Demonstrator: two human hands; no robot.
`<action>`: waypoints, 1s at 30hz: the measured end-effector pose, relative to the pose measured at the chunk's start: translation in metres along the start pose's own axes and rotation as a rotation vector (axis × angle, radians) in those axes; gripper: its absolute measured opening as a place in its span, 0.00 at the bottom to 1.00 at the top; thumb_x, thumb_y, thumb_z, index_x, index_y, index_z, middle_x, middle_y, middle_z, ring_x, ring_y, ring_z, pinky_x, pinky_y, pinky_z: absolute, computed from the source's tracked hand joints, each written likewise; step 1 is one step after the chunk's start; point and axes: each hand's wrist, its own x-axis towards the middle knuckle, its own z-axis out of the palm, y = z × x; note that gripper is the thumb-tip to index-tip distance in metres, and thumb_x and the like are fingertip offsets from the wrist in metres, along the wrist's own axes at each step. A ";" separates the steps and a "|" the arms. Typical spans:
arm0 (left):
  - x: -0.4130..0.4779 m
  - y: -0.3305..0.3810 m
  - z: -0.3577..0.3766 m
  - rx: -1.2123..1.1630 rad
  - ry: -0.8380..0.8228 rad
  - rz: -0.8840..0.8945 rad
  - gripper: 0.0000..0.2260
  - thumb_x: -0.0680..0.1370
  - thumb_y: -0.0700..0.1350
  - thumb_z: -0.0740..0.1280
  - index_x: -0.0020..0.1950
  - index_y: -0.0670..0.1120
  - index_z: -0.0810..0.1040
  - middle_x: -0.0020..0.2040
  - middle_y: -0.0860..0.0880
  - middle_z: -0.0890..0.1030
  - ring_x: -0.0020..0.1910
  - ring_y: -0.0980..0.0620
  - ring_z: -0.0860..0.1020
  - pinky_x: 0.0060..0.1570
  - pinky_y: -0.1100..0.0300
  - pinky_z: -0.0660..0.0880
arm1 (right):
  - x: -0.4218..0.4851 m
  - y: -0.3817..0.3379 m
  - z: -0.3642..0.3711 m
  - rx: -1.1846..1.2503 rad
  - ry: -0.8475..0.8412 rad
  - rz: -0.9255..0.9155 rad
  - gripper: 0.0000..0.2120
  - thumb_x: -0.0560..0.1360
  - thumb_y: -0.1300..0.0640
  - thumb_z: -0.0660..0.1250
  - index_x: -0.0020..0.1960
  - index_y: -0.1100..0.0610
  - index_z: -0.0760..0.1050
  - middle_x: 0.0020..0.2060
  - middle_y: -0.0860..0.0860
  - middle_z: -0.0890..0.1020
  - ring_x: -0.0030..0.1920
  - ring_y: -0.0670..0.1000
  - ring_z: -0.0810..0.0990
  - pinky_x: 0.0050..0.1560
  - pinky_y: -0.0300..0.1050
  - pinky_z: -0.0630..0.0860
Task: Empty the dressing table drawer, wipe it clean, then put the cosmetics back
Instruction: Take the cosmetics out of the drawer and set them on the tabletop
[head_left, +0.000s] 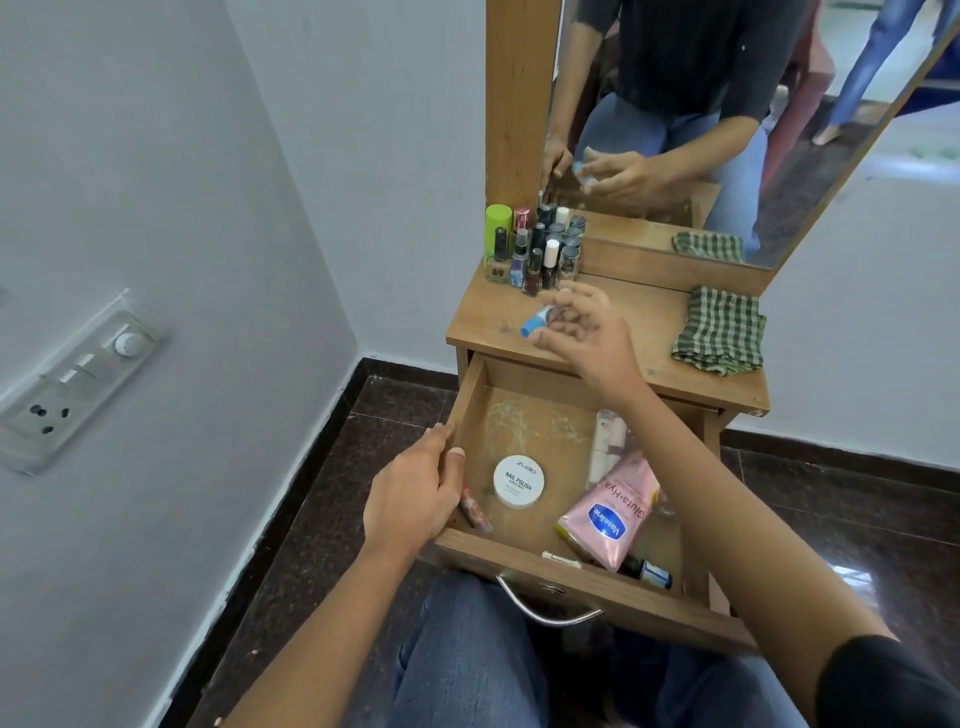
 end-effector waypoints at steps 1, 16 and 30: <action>0.000 0.000 0.000 -0.005 -0.001 0.002 0.19 0.82 0.54 0.55 0.72 0.55 0.68 0.66 0.54 0.77 0.58 0.50 0.79 0.54 0.53 0.75 | 0.007 0.000 0.000 -0.032 0.060 -0.012 0.17 0.68 0.57 0.76 0.57 0.57 0.80 0.60 0.53 0.72 0.47 0.39 0.77 0.51 0.33 0.76; 0.003 -0.003 0.003 -0.011 -0.001 0.000 0.18 0.81 0.54 0.55 0.71 0.55 0.69 0.61 0.53 0.80 0.55 0.49 0.80 0.53 0.52 0.76 | 0.050 0.029 0.025 -0.228 0.336 0.024 0.17 0.71 0.68 0.71 0.55 0.58 0.68 0.39 0.44 0.74 0.38 0.40 0.75 0.41 0.29 0.74; 0.002 -0.001 0.002 -0.008 0.004 -0.009 0.19 0.81 0.54 0.55 0.72 0.56 0.69 0.63 0.54 0.79 0.57 0.50 0.79 0.52 0.53 0.75 | 0.070 0.045 0.026 -0.310 0.378 0.164 0.12 0.70 0.65 0.72 0.47 0.56 0.71 0.39 0.47 0.77 0.40 0.48 0.77 0.44 0.47 0.78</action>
